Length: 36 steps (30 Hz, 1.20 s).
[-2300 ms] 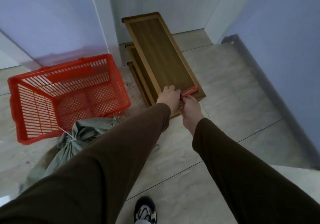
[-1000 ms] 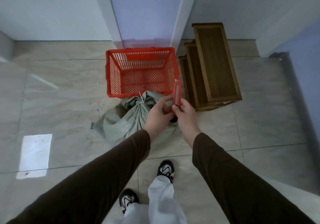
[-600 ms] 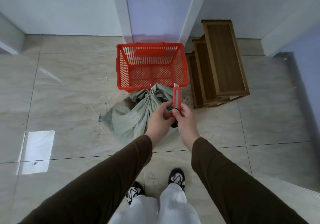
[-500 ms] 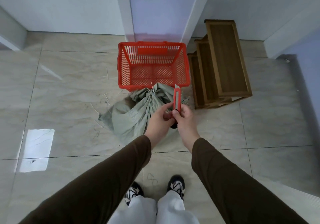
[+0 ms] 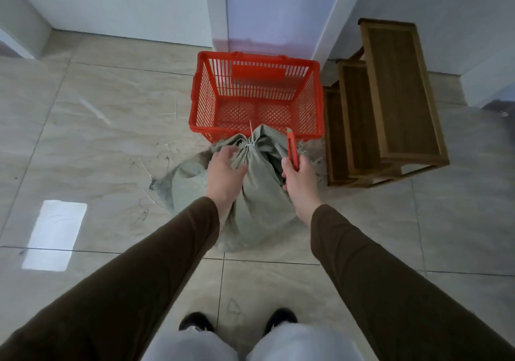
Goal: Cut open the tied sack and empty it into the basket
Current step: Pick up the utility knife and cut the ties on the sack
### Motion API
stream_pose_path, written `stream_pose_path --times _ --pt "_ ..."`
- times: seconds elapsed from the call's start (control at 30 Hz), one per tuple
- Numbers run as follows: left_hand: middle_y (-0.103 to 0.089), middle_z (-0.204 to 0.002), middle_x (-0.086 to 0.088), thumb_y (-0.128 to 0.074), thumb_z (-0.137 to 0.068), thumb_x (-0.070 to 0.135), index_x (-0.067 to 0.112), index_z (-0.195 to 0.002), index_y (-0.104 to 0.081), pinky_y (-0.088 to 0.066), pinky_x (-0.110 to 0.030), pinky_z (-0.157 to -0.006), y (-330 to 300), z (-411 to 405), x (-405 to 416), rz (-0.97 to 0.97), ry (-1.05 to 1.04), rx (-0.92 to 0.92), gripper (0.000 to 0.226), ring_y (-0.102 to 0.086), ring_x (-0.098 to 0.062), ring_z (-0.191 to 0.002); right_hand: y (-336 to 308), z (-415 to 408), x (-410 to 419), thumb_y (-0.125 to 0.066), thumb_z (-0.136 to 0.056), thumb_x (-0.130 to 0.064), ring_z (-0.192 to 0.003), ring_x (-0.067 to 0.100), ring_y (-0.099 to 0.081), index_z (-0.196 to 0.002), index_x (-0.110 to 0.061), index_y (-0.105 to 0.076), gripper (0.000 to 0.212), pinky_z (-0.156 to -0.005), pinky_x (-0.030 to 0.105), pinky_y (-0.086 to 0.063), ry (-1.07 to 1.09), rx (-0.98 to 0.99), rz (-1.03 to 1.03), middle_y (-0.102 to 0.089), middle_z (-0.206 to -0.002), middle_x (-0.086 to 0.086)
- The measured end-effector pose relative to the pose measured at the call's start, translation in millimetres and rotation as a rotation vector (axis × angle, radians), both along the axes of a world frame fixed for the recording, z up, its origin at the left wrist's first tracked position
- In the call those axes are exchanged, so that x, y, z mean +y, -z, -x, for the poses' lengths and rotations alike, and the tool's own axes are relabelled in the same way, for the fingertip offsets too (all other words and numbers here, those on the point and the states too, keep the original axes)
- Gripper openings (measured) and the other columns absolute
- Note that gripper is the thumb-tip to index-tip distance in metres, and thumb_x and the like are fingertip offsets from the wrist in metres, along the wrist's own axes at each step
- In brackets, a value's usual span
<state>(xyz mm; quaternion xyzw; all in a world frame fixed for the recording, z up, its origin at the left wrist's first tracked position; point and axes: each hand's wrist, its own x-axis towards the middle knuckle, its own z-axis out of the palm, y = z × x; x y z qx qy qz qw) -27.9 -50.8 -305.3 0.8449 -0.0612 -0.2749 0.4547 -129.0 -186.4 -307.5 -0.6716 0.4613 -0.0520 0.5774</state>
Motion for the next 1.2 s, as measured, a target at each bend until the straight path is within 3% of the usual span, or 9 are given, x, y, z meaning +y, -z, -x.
stream_pose_path --times 0.2,0.4,0.53,0.63,0.77,0.87,0.97,1.1,1.2 --pt "-0.052 -0.149 -0.011 -0.066 -0.097 0.027 0.017 -0.150 -0.049 -0.039 -0.054 -0.119 49.0 -34.7 -12.4 -0.170 0.119 -0.116 0.056 -0.047 -0.032 -0.138 54.1 -34.7 -16.4 -0.051 -0.106 -0.042 -0.074 0.017 -0.062 -0.095 -0.026 -0.064 0.024 -0.064 0.034 -0.046 -0.074 0.048 0.077 -0.065 -0.085 -0.002" --pt "-0.052 -0.156 -0.014 -0.061 -0.103 0.040 0.012 -0.156 -0.042 -0.036 -0.042 -0.119 90.3 -49.9 -24.8 -0.174 0.168 -0.092 0.063 -0.048 -0.033 -0.144 91.8 -53.6 -18.5 -0.046 -0.109 -0.040 -0.068 0.022 -0.060 -0.103 -0.023 -0.065 0.026 -0.057 0.034 -0.040 -0.182 0.091 0.186 -0.062 -0.078 0.002" --pt "-0.066 -0.142 -0.012 -0.061 -0.104 0.046 0.010 -0.146 -0.057 -0.047 -0.036 -0.110 106.8 -52.4 -27.3 -0.001 0.088 0.198 0.056 -0.064 -0.032 -0.127 109.9 -55.4 -10.2 -0.048 -0.108 -0.036 -0.063 0.022 -0.051 -0.078 -0.023 -0.055 0.033 -0.064 0.037 -0.038 -0.161 0.015 0.111 -0.051 -0.068 0.001" --pt "-0.078 -0.119 -0.017 -0.067 -0.102 0.038 0.005 -0.127 -0.070 -0.059 -0.046 -0.102 107.9 -48.6 -20.6 0.267 -0.006 0.445 0.041 -0.076 -0.033 -0.110 112.4 -50.3 -1.9 -0.049 -0.108 -0.040 -0.054 0.013 -0.045 -0.085 -0.021 -0.062 0.032 -0.057 0.033 -0.035 -0.145 -0.056 0.079 -0.046 -0.062 -0.005" --pt "-0.082 -0.097 -0.017 -0.074 -0.099 0.023 0.003 -0.102 -0.078 -0.066 -0.036 -0.065 99.5 -30.5 -9.8 0.449 -0.091 0.558 0.020 -0.082 -0.028 -0.082 107.7 -36.5 11.7 -0.053 -0.106 -0.046 -0.086 0.008 -0.065 -0.122 -0.029 -0.070 0.029 -0.074 0.030 -0.051 -0.110 -0.190 0.020 -0.075 -0.099 0.001" --pt "-0.082 -0.095 -0.019 -0.074 -0.098 0.018 0.004 -0.096 -0.078 -0.065 -0.036 -0.064 90.8 -17.5 -4.0 0.549 -0.131 0.611 0.015 -0.081 -0.028 -0.077 94.6 -30.7 14.7 -0.055 -0.106 -0.045 -0.110 0.009 -0.069 -0.129 -0.032 -0.069 0.030 -0.100 0.039 -0.056 -0.126 -0.251 -0.003 -0.074 -0.118 -0.008" --pt "-0.081 -0.103 -0.021 -0.073 -0.098 0.012 0.002 -0.114 -0.074 -0.066 -0.038 -0.071 87.4 -12.3 -0.7 0.675 -0.171 0.569 0.019 -0.081 -0.030 -0.084 82.5 -25.2 14.7 -0.053 -0.107 -0.040 -0.117 0.011 -0.067 -0.129 -0.028 -0.068 0.028 -0.106 0.043 -0.053 -0.170 -0.287 0.041 -0.072 -0.124 -0.007" --pt "-0.081 -0.109 -0.019 -0.075 -0.097 0.011 0.006 -0.127 -0.066 -0.066 -0.046 -0.083 90.5 -9.0 -0.7 0.702 -0.224 0.466 0.032 -0.080 -0.034 -0.095 69.4 -15.3 8.3 -0.047 -0.110 -0.040 -0.087 0.007 -0.060 -0.109 -0.025 -0.057 0.018 -0.074 0.036 -0.048 -0.323 -0.203 0.600 -0.062 -0.097 -0.009" --pt "-0.080 -0.113 -0.018 -0.074 -0.097 0.011 0.008 -0.129 -0.065 -0.064 -0.051 -0.092 95.9 -10.7 2.1 0.705 -0.249 0.417 0.033 -0.079 -0.035 -0.102 54.2 -3.6 2.6 -0.036 -0.104 -0.066 -0.064 0.010 -0.056 -0.098 -0.026 -0.048 0.042 -0.056 0.034 -0.037 -0.498 -0.071 0.727 -0.055 -0.075 -0.007"
